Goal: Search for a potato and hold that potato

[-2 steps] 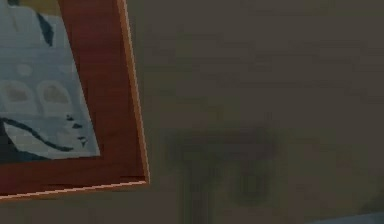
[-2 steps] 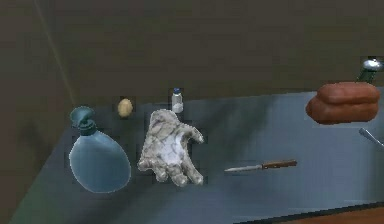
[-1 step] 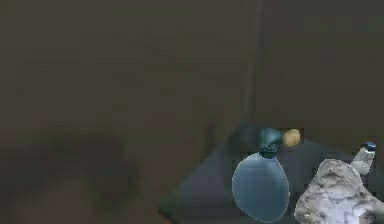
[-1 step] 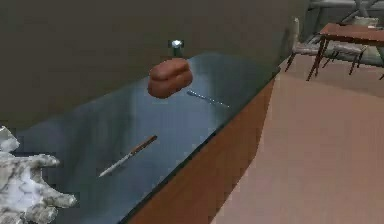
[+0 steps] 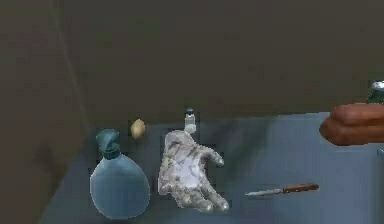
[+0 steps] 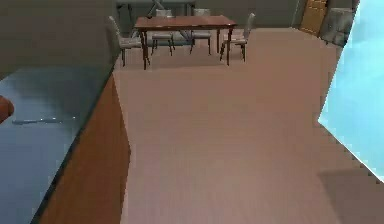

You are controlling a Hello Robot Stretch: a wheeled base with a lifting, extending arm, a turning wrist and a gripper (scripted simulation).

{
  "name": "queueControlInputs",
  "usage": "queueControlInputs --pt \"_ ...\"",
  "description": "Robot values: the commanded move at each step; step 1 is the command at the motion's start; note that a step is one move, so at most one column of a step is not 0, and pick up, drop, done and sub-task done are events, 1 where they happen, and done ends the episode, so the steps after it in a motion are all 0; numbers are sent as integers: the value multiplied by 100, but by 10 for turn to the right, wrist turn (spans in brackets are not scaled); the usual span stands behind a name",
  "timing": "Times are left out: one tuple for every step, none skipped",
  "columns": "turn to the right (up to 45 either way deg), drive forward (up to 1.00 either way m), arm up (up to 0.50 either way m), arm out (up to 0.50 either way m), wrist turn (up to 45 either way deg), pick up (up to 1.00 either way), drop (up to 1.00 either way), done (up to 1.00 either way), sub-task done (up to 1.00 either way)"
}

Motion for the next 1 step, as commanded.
queueControlInputs --pt "450 0 0 0 0 0 0 0 0"
